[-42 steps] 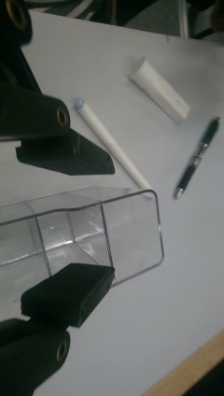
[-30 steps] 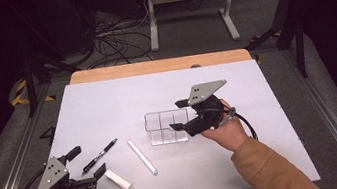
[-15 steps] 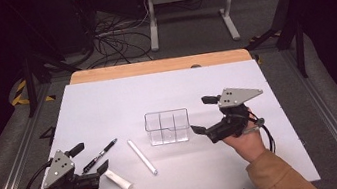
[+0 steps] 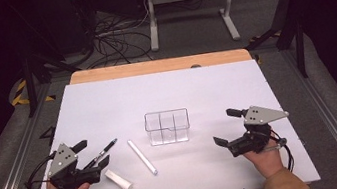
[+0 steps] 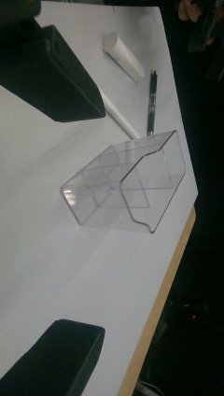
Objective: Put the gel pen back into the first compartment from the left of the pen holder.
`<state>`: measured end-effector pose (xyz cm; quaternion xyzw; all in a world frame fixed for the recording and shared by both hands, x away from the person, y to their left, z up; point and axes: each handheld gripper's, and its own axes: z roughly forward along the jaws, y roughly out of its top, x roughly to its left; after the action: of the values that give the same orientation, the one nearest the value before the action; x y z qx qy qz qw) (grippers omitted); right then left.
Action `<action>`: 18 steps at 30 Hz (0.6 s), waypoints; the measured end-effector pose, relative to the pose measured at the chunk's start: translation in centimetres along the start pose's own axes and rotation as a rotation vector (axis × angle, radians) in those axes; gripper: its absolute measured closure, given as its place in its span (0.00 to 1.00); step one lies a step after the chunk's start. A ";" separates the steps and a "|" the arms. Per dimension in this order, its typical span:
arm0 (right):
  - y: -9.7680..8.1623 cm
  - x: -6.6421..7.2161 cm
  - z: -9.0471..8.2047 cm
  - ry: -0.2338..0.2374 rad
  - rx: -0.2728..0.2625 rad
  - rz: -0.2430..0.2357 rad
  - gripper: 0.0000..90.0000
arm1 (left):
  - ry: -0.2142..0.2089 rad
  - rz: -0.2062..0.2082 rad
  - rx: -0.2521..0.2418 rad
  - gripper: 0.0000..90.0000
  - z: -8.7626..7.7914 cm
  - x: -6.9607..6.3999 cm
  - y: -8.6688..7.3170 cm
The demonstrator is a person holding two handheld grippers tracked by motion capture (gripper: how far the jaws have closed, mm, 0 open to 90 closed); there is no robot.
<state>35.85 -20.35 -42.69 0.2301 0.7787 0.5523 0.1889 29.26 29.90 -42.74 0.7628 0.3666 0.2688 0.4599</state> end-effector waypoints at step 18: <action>-5.6 -1.5 -0.9 -0.101 0.017 0.032 0.00 | 0.037 0.032 0.057 0.13 0.3 1.6 1.9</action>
<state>35.71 -23.51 -47.65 0.2720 0.7689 0.5363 0.2171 31.06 30.44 -41.03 0.7765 0.3701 0.2794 0.4266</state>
